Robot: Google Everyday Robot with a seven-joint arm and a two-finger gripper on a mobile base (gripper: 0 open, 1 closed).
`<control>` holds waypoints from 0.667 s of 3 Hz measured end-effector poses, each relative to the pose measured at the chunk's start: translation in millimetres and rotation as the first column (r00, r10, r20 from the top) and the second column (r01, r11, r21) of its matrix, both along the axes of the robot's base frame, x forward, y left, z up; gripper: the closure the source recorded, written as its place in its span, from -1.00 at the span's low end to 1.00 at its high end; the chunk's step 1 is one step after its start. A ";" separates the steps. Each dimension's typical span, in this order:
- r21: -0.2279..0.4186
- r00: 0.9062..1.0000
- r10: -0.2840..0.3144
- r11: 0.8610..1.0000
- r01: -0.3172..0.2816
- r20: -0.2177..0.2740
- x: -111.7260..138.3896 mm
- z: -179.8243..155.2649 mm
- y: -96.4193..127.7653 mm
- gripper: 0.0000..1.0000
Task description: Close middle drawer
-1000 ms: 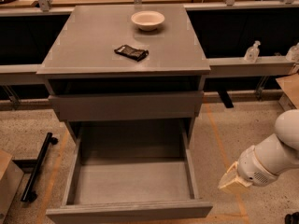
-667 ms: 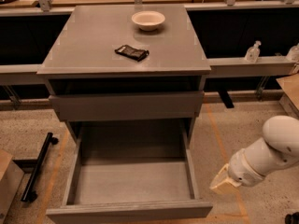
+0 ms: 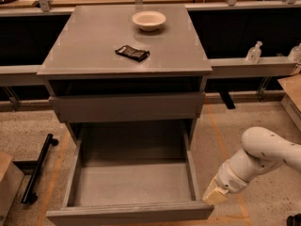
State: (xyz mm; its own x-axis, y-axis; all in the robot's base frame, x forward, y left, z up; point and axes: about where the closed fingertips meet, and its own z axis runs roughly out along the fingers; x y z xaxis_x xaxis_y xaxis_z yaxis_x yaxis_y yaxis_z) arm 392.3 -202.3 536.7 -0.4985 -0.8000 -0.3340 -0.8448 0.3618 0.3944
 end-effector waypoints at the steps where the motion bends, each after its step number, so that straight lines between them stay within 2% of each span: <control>1: -0.001 0.997 -0.017 1.000 0.017 -0.073 -15.5 -26.1 -2.0 1.00; 2: 0.005 0.990 -0.034 0.999 0.035 -0.139 -29.6 -50.9 -3.3 1.00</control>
Offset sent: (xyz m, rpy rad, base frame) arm -0.0455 -0.0067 -0.0805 0.0156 0.2170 -0.0618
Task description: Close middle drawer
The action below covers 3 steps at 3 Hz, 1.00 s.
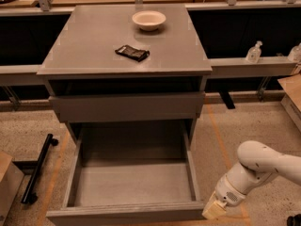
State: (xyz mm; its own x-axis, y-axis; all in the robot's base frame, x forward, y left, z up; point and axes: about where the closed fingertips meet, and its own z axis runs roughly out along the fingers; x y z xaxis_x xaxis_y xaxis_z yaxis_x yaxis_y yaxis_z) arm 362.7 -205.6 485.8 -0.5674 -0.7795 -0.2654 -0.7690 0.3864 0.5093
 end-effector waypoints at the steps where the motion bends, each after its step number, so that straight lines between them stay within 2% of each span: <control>1: 0.017 0.998 -0.017 1.000 0.018 -0.054 -8.7 -25.5 -0.6 1.00; 2: 0.072 0.999 -0.010 0.997 0.013 -0.051 15.3 -48.1 11.4 1.00; 3: 0.072 0.999 -0.010 0.997 0.013 -0.051 15.3 -48.2 11.5 1.00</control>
Offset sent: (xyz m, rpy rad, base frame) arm 0.0298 0.0101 -0.0682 0.0923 0.0592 -0.0253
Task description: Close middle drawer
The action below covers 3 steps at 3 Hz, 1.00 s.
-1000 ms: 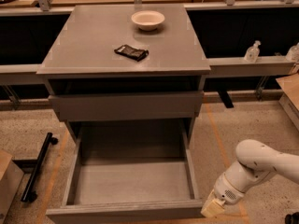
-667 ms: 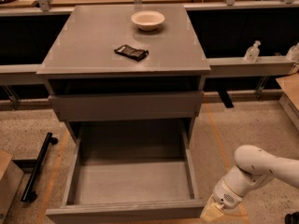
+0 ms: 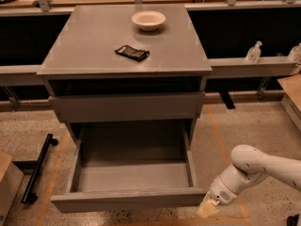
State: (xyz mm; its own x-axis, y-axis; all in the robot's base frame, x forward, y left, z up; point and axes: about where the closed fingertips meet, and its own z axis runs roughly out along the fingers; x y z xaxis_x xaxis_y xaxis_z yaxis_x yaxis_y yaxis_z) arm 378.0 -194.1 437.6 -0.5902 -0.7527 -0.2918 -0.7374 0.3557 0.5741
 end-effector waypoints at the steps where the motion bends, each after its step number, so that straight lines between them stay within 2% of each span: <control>1: 0.038 1.000 -0.014 0.999 0.013 0.026 20.4 -8.4 2.1 1.00; 2: 0.059 0.999 0.007 0.998 -0.009 0.040 32.6 -10.5 6.2 1.00; 3: 0.100 0.992 0.032 0.994 -0.044 0.118 72.3 -4.7 18.3 1.00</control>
Offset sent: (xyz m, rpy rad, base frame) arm 0.1905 0.0304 -0.0057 0.1489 -0.2894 0.1442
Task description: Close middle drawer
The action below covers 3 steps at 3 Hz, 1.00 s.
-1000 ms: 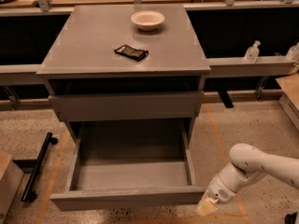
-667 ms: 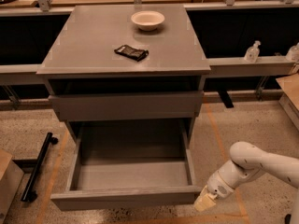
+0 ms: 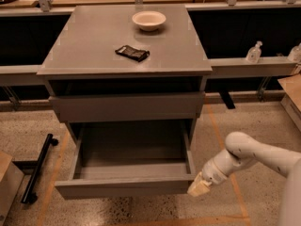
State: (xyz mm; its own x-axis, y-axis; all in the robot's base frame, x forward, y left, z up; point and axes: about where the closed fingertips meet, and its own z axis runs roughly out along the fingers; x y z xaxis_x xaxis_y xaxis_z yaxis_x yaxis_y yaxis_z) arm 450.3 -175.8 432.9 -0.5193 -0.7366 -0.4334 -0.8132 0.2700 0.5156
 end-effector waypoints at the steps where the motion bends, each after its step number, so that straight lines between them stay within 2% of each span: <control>1: 0.016 0.997 0.005 1.000 -0.006 0.074 33.5 7.8 -0.5 1.00; 2: 0.016 0.997 0.005 1.000 -0.006 0.074 33.5 7.7 -0.4 1.00; 3: 0.026 0.992 0.022 0.999 -0.025 0.121 57.7 -0.1 2.0 1.00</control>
Offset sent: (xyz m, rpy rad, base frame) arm 0.0335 -0.0005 0.0078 0.0163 -0.0741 0.0056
